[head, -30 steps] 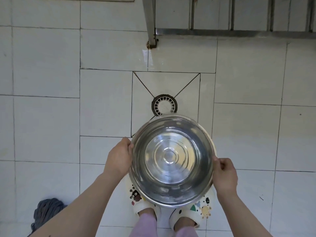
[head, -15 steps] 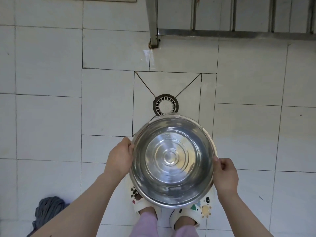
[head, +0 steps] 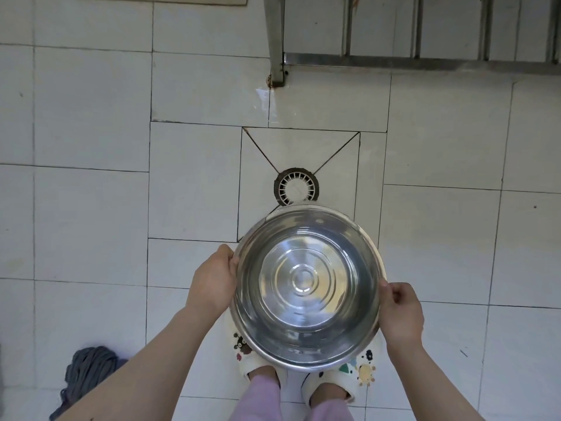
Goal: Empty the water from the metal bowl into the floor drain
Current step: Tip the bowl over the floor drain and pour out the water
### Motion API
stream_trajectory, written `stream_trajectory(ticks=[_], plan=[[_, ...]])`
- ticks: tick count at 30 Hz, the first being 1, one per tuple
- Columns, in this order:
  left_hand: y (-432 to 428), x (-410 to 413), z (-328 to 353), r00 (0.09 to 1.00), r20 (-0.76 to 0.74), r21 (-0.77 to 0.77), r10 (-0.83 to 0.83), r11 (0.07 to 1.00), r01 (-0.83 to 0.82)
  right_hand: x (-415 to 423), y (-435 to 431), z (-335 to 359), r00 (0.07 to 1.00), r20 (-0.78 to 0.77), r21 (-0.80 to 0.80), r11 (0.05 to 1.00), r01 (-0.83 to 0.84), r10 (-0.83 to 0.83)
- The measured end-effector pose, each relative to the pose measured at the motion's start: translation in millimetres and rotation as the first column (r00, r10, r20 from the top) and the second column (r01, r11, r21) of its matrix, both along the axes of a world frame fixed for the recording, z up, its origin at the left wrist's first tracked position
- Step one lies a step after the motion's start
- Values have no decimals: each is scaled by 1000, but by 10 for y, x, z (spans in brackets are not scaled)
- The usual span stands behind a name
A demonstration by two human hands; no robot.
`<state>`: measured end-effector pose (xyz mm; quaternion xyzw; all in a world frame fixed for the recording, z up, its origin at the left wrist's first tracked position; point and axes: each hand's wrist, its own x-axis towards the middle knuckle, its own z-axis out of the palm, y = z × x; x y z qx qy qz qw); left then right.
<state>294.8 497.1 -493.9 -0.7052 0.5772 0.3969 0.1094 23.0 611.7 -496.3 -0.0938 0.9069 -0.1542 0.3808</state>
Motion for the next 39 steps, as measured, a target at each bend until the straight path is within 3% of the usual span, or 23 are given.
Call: stream_trajectory(ticks=[39], plan=[[28, -3, 72, 1000, 11, 5, -7, 1000, 7, -15, 13, 73, 1000, -1, 11, 1000, -9, 9]])
